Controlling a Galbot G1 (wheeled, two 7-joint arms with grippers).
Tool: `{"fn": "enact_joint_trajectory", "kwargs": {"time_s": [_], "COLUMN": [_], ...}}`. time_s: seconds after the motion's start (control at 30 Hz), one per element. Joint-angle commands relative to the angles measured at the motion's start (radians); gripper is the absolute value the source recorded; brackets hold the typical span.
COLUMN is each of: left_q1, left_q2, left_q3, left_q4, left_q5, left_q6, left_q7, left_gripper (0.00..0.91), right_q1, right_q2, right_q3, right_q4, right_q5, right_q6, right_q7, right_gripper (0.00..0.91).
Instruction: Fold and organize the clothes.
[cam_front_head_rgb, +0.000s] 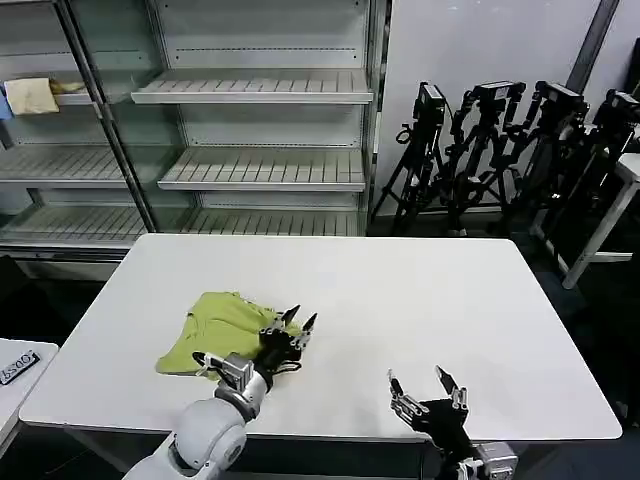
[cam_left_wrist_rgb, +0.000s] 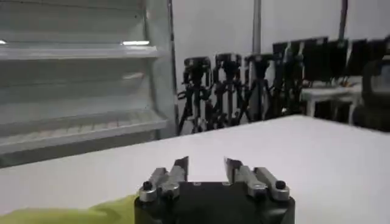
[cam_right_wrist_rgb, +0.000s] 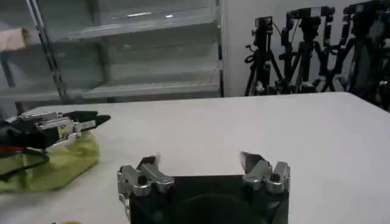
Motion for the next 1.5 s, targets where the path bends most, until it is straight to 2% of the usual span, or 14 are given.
{"fn": "enact_joint_trajectory", "kwargs": {"time_s": [0.03,0.2,0.37,0.47,0.5,0.63,0.87,1.07,1.2,1.33,1.4,1.43,1.47,1.5], "left_q1": [0.071,0.183,0.344,0.436,0.463,0.512,0.531,0.542,0.545,0.545,0.544,0.543,0.543,0.543], "left_q2": [-0.045,-0.007,-0.005,-0.024,-0.036,-0.069,-0.106,-0.117,-0.122,-0.128,-0.130,-0.132,-0.133,-0.134], "left_q3": [-0.066,-0.243,-0.447,-0.521,-0.546,-0.568,-0.573,-0.585,-0.587,-0.583,-0.580,-0.578,-0.577,-0.576], "left_q4": [-0.060,-0.141,-0.212,-0.240,-0.249,-0.271,-0.307,-0.313,-0.309,-0.308,-0.305,-0.303,-0.302,-0.299], "left_q5": [-0.066,-0.062,-0.002,-0.012,-0.012,-0.007,0.002,0.000,-0.002,-0.002,-0.002,-0.002,-0.002,-0.003], "left_q6": [-0.065,-0.085,-0.103,-0.112,-0.119,-0.129,-0.127,-0.131,-0.133,-0.133,-0.133,-0.133,-0.133,-0.134], "left_q7": [-0.006,-0.060,-0.075,-0.080,-0.081,-0.082,-0.083,-0.081,-0.081,-0.080,-0.080,-0.080,-0.080,-0.080], "left_gripper": [0.907,0.907,0.907,0.907,0.907,0.907,0.907,0.907,0.907,0.907,0.907,0.907,0.907,0.907], "right_q1": [0.005,0.052,0.238,0.392,0.469,0.688,0.910,1.019,1.054,1.067,1.069,1.069,1.068,1.068], "right_q2": [0.000,-0.009,-0.003,0.012,0.030,0.087,0.175,0.249,0.275,0.302,0.309,0.315,0.318,0.320], "right_q3": [0.004,-0.021,-0.119,-0.197,-0.258,-0.378,-0.490,-0.507,-0.511,-0.500,-0.493,-0.487,-0.479,-0.478], "right_q4": [0.008,0.008,-0.044,-0.118,-0.184,-0.349,-0.574,-0.749,-0.834,-0.904,-0.926,-0.941,-0.949,-0.954], "right_q5": [-0.017,-0.032,-0.020,0.028,0.074,0.157,0.253,0.270,0.270,0.337,0.372,0.382,0.391,0.402], "right_q6": [-0.001,-0.003,-0.043,-0.074,-0.100,-0.159,-0.252,-0.257,-0.257,-0.259,-0.259,-0.258,-0.258,-0.258], "right_q7": [-0.002,-0.004,-0.017,-0.027,-0.032,-0.043,-0.145,-0.268,-0.323,-0.382,-0.409,-0.415,-0.412,-0.412], "right_gripper": [0.907,0.907,0.907,0.907,0.907,0.907,0.907,0.907,0.907,0.907,0.856,0.625,0.474,0.202]}}
